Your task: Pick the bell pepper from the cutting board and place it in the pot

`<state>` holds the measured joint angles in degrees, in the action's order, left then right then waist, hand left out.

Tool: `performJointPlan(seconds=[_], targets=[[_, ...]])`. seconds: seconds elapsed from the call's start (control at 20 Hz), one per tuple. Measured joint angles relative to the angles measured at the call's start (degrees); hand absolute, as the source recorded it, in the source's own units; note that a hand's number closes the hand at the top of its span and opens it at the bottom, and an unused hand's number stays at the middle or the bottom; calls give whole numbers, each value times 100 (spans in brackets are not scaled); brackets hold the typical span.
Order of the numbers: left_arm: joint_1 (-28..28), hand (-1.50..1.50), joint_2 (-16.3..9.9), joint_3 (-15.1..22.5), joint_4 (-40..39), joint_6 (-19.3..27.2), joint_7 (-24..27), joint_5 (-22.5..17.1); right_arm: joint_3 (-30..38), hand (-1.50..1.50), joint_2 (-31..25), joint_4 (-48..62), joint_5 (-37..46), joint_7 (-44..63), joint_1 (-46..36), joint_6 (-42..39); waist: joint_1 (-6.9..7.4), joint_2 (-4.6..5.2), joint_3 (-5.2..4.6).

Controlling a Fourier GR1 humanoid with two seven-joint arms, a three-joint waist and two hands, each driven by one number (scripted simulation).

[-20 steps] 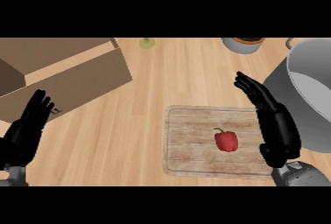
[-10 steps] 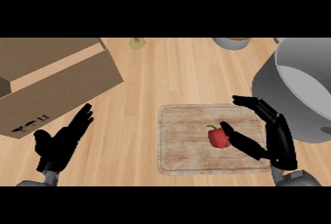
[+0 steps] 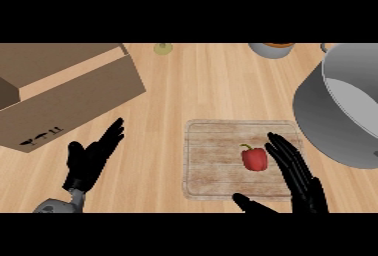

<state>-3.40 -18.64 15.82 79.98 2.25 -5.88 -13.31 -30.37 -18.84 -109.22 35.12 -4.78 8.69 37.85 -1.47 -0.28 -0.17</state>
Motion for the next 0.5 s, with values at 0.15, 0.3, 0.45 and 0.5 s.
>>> performJointPlan(seconds=[0.15,0.3,0.45,0.5], targets=[[-24,0,8,3,16,-22,-43,22,-116,-150,-2,-460,538,1069,227,-487,26,2,-5],[-37,0,43,-8,-72,-94,25,49,-167,-150,166,-892,865,2109,163,-1083,73,13,-2],[-122,0,113,15,-107,-88,-43,124,-132,-150,456,-1061,957,3039,-146,-1668,115,22,3],[-215,0,170,19,-174,-64,-65,159,-57,-150,498,-1083,889,3293,-272,-1891,120,27,4]])
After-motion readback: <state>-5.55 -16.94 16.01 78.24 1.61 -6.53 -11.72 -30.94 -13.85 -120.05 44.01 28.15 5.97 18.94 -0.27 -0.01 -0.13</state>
